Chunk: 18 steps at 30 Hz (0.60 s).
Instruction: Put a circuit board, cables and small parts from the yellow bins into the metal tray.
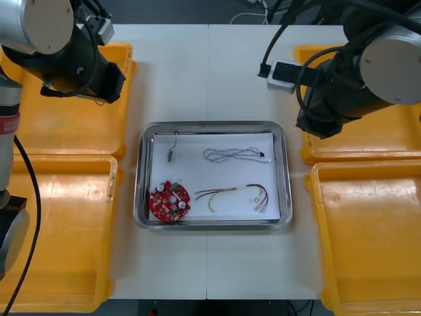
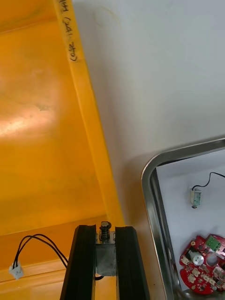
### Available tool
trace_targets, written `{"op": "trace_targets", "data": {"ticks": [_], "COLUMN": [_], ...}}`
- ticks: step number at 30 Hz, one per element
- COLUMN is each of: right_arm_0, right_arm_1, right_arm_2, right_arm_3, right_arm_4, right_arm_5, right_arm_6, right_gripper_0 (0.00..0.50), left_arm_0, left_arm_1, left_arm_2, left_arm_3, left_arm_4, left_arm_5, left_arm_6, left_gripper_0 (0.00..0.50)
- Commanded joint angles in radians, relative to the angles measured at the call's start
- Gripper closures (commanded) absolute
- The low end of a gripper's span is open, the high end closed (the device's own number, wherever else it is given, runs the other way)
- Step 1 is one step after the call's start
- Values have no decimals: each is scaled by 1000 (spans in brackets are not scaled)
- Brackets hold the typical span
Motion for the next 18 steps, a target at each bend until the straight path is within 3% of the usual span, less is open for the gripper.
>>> {"op": "trace_targets", "data": {"ticks": [1,8,18], "right_arm_0": [39,85,169], "right_arm_1": [-85,-127,-203], "right_arm_2": [-44,-94,-226], "right_arm_3": [-77,-94,-112], "right_arm_4": [-18,-49,-190], "right_arm_5": [4,4,4], "right_arm_6": [-145,-287,-540], "right_gripper_0": [0,0,0], "left_arm_0": [3,3,3], "left_arm_1": [-29,-43,-60], "left_arm_2": [-67,-135,-254], "left_arm_3": [-57,-66,-69], "left_arm_4": [1,19,30], "left_arm_5": [7,7,-7], "left_arm_6": [179,270,420], "left_gripper_0": [500,500,500]}}
